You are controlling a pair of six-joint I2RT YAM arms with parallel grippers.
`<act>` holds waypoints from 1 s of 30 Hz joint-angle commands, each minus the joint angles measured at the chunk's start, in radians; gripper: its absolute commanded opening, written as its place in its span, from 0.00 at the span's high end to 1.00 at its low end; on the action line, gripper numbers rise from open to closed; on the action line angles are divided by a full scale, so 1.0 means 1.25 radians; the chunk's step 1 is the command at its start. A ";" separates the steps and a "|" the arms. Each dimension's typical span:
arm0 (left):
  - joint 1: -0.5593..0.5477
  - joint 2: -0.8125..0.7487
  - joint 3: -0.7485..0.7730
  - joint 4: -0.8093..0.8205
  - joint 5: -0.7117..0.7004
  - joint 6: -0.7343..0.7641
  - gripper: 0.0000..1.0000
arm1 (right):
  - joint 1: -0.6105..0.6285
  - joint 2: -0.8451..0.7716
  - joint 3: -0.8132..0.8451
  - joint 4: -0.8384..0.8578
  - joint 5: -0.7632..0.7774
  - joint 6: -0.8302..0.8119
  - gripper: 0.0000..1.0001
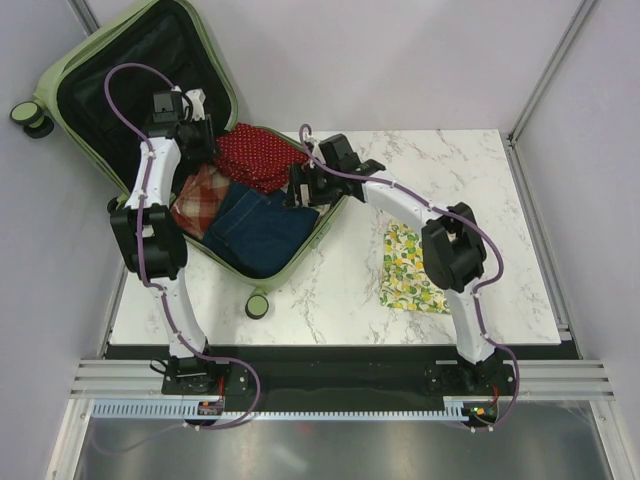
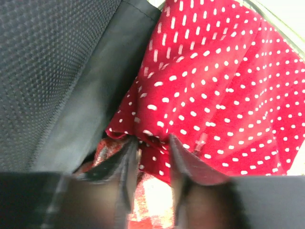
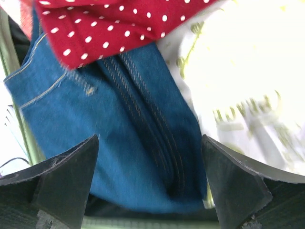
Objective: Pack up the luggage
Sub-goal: Place the clothes in the luggage, then pick up the clothes at the center of the board.
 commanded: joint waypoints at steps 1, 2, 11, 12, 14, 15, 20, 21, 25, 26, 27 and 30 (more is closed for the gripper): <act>0.011 -0.026 0.018 0.010 0.043 -0.013 0.46 | -0.043 -0.128 -0.038 -0.023 0.006 -0.041 0.05; 0.010 -0.036 0.011 0.009 0.046 -0.019 0.40 | -0.056 -0.148 -0.055 -0.032 0.009 -0.052 0.04; -0.046 -0.191 -0.117 0.018 -0.042 -0.051 0.11 | -0.248 -0.434 -0.412 -0.141 0.084 -0.120 0.02; -0.057 -0.206 -0.135 0.018 -0.059 -0.060 0.11 | -0.267 -0.478 -0.468 -0.153 0.104 -0.127 0.02; -0.075 -0.251 -0.152 0.018 -0.116 -0.071 0.11 | -0.322 -0.537 -0.518 -0.194 0.128 -0.128 0.02; -0.108 -0.267 -0.172 0.018 -0.135 -0.076 0.11 | -0.342 -0.555 -0.563 -0.206 0.139 -0.130 0.02; -0.252 -0.378 -0.228 0.023 -0.231 -0.095 0.11 | -0.470 -0.650 -0.686 -0.244 0.202 -0.112 0.02; -0.279 -0.391 -0.251 0.025 -0.234 -0.104 0.11 | -0.485 -0.656 -0.696 -0.248 0.208 -0.110 0.02; -0.439 -0.433 -0.315 0.054 -0.202 -0.173 0.11 | -0.550 -0.668 -0.734 -0.269 0.223 -0.105 0.02; -0.466 -0.442 -0.345 0.076 -0.199 -0.200 0.11 | -0.555 -0.669 -0.745 -0.272 0.224 -0.110 0.02; -0.492 -0.445 -0.360 0.095 -0.199 -0.210 0.11 | -0.560 -0.669 -0.752 -0.274 0.224 -0.111 0.02; -0.587 -0.433 -0.401 0.143 -0.157 -0.255 0.11 | -0.576 -0.658 -0.781 -0.266 0.222 -0.122 0.02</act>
